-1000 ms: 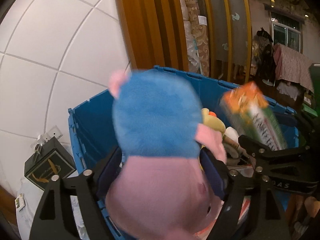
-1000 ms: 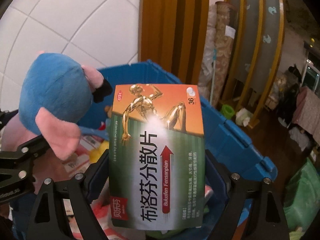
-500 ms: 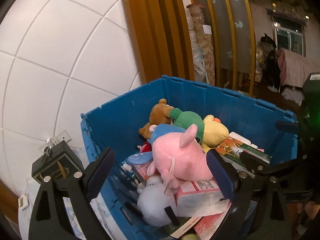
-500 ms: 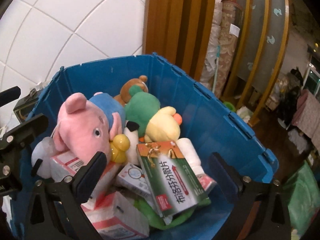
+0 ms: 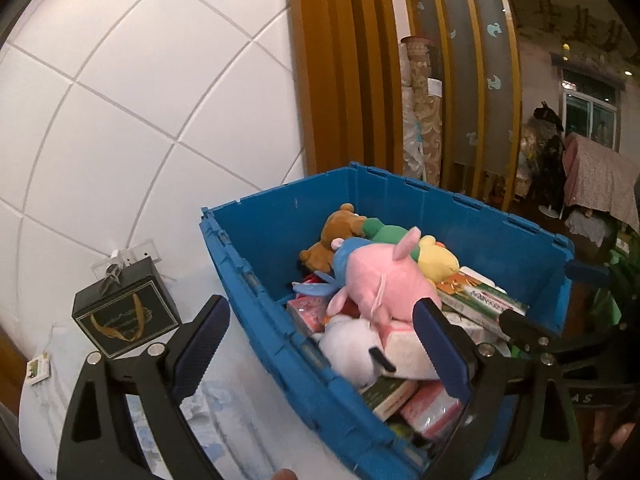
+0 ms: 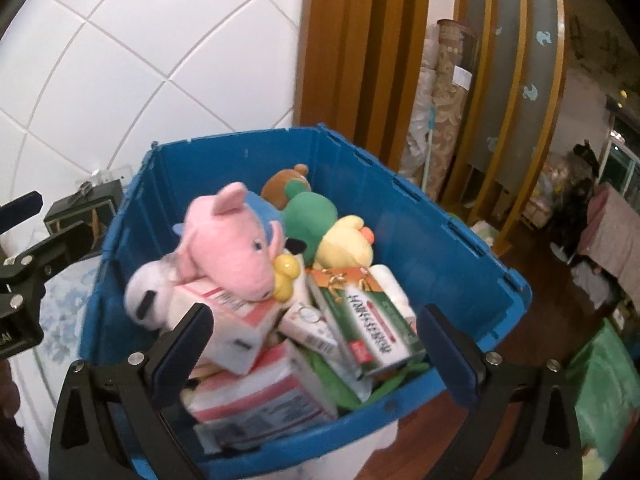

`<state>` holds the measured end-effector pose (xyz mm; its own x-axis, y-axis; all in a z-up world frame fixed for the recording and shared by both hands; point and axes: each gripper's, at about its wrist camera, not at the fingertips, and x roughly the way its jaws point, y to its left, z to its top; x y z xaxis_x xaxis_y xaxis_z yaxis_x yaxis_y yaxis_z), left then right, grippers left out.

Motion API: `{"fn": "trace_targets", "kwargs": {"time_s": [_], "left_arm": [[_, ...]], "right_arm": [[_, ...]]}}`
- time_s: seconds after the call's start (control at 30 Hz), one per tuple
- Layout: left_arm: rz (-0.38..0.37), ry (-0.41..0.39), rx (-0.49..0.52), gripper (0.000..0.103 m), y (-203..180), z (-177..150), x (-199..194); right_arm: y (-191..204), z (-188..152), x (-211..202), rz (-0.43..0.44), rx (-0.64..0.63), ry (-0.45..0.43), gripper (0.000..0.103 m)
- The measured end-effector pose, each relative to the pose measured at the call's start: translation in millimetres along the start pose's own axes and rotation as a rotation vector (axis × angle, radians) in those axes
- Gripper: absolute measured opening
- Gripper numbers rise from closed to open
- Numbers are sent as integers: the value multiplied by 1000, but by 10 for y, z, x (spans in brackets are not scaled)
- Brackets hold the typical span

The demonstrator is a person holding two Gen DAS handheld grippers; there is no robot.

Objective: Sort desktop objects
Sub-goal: 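Withdraw both open tools from above the crate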

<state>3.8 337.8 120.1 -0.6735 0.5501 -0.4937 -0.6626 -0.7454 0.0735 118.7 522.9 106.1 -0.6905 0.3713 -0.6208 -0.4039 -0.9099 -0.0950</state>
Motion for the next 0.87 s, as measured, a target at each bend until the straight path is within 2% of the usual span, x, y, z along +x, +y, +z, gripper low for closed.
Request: {"fn": "trace_targets", "kwargs": {"time_s": [0.37, 0.87], "left_arm": [[-27, -5, -2, 94, 234, -130, -326], [-70, -10, -2, 94, 285, -129, -335]], "right_arm": [[305, -114, -263, -41, 26, 4, 103], [396, -148, -326, -77, 45, 12, 103]]}}
